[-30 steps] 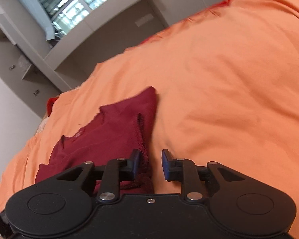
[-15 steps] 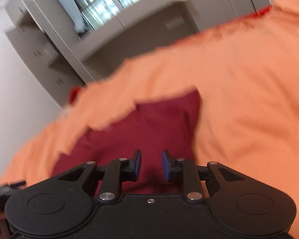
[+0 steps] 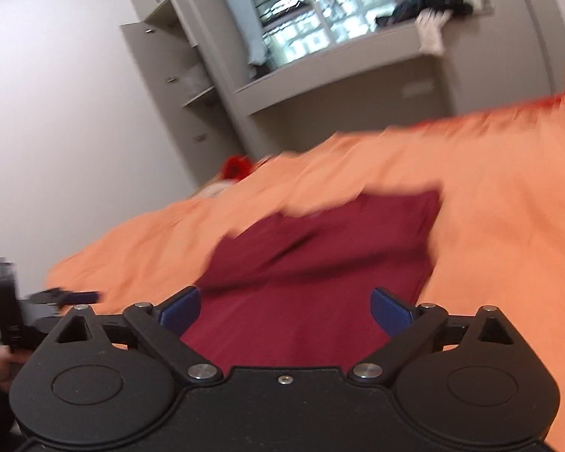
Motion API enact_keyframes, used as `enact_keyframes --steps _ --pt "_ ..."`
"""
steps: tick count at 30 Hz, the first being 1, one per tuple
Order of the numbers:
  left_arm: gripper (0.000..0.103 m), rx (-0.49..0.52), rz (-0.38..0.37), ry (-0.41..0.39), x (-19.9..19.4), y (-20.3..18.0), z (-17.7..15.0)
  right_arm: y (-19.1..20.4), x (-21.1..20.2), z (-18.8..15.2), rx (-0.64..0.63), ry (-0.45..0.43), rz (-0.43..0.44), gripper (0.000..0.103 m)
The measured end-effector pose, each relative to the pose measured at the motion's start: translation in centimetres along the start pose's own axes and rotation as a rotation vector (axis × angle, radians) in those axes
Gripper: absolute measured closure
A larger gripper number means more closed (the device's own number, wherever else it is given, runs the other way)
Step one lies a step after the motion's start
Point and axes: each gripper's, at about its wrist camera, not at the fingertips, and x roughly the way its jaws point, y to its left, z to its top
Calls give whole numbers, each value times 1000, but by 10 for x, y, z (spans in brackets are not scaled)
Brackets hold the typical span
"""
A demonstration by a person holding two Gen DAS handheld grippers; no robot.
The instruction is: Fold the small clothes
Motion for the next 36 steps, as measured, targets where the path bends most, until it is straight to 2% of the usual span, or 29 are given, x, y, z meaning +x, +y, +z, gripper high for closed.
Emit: enact_keyframes --steps 2,5,6,8,10,15,16,17,18,20,22,25,30,36 --pt "0 16 -55 -1 -19 -16 -23 11 -20 -32 9 52 8 8" --pt "0 26 -90 14 -32 -36 -51 18 -48 -67 -39 116 -69 8" --pt "0 34 -84 26 -29 -40 -59 17 -54 -76 -56 141 -98 9" --pt "0 66 -46 54 -25 -49 -70 10 -57 -91 -35 205 -134 17" --pt "0 117 1 48 -26 -58 -73 -1 -56 -102 14 253 -132 23" --pt "0 90 -9 4 -34 -53 -73 -26 -45 -112 97 260 -173 29" --pt "0 94 0 2 -33 -52 -73 -32 -42 -115 131 270 -161 34" --pt "0 106 13 1 -33 -53 -74 -38 -39 -118 174 282 -138 45" --pt "0 122 21 2 -31 -53 -76 -44 -36 -122 227 288 -94 50" --pt "0 160 30 9 -29 -57 -79 -50 -31 -127 297 309 -24 77" --pt "0 218 34 4 -28 -63 -83 -42 -33 -124 265 313 -16 93" --pt "0 320 56 -24 -22 -75 -87 -24 -46 -104 230 273 24 94" --pt "0 452 139 -114 -14 -98 -87 -1 -67 -48 318 145 172 94" --pt "0 547 153 -161 2 -123 -85 21 -75 5 297 92 225 94"
